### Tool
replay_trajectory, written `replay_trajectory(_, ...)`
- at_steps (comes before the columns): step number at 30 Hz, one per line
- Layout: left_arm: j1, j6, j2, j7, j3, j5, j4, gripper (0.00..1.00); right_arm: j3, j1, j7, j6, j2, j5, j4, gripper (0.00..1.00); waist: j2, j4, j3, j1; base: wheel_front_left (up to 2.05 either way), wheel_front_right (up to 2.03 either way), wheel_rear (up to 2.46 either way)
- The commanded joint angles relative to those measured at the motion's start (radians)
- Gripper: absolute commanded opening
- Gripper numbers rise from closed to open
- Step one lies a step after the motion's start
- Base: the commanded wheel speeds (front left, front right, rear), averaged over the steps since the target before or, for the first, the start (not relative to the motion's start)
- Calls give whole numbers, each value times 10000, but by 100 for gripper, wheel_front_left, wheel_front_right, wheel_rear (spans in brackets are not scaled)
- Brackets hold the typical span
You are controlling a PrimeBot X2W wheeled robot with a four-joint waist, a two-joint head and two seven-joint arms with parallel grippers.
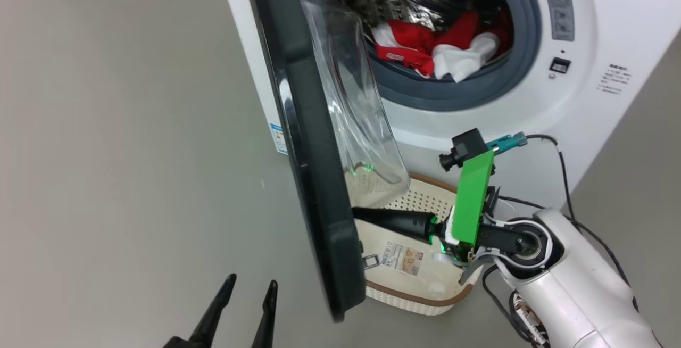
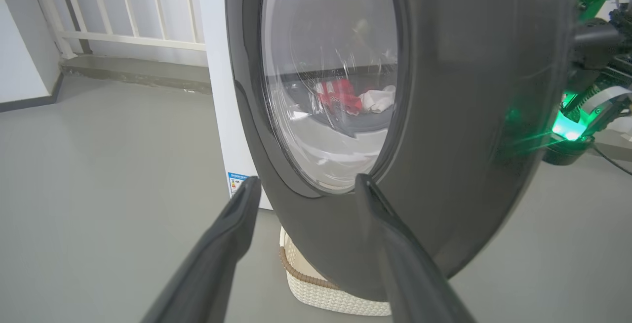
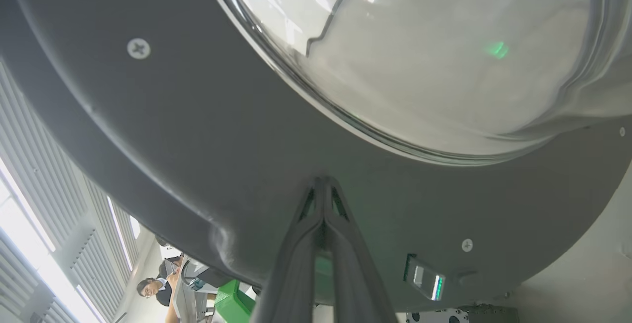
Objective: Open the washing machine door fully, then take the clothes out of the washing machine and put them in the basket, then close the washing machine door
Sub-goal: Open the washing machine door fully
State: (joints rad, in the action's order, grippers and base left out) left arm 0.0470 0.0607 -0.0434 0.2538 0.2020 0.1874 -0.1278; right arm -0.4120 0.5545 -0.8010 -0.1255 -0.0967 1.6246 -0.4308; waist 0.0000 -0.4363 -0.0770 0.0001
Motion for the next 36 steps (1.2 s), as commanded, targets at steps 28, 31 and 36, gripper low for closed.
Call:
replay_trajectory(28,114,-279,-68,80,-1050,97,482,100,-1717,206,1112,-52,463,592,621,0,0,-905,257,0,0,0,0)
replay_trajectory(31,118,-275,-68,80,-1073,98,467,100,-1771,214,1311,-52,464,503,508,10,0,-881,293,0,0,0,0)
replay_trajectory(36,129,-195,-68,80,-1026,57,374,100,-1647,-7,1675,-52,464,157,267,100,0,-801,440,0,0,0,0)
